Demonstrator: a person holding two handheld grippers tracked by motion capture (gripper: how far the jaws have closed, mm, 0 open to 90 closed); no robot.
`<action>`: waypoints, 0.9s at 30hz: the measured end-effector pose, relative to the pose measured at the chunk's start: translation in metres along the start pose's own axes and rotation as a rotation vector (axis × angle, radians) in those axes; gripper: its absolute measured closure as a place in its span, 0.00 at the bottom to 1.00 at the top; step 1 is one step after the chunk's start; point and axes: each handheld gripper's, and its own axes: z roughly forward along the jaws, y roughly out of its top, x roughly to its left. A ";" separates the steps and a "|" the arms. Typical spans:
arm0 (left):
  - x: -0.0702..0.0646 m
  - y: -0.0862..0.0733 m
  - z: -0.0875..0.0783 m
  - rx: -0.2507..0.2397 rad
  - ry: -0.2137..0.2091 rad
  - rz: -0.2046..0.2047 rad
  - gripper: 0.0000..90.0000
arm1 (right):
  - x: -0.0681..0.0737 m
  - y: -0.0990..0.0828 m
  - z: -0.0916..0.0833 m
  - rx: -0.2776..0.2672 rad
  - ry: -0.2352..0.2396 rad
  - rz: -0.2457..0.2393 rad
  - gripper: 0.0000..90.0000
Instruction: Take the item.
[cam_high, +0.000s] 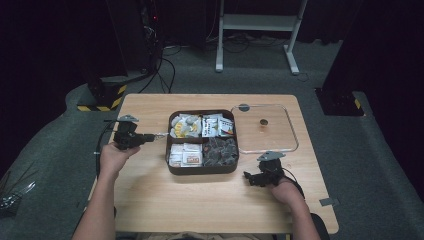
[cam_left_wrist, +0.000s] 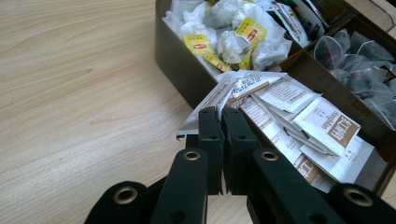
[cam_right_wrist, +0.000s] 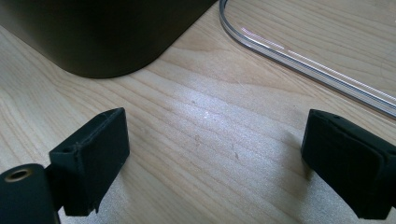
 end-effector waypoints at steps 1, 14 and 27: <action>0.002 -0.001 0.000 0.002 0.002 -0.003 0.97 | 0.000 0.000 0.000 0.000 0.000 0.002 0.08; 0.023 -0.009 0.007 0.037 0.025 -0.057 0.97 | 0.000 0.000 0.000 0.000 -0.001 0.001 0.08; 0.037 -0.014 0.031 0.098 0.066 -0.081 0.97 | 0.000 0.000 0.000 -0.001 -0.001 0.002 0.09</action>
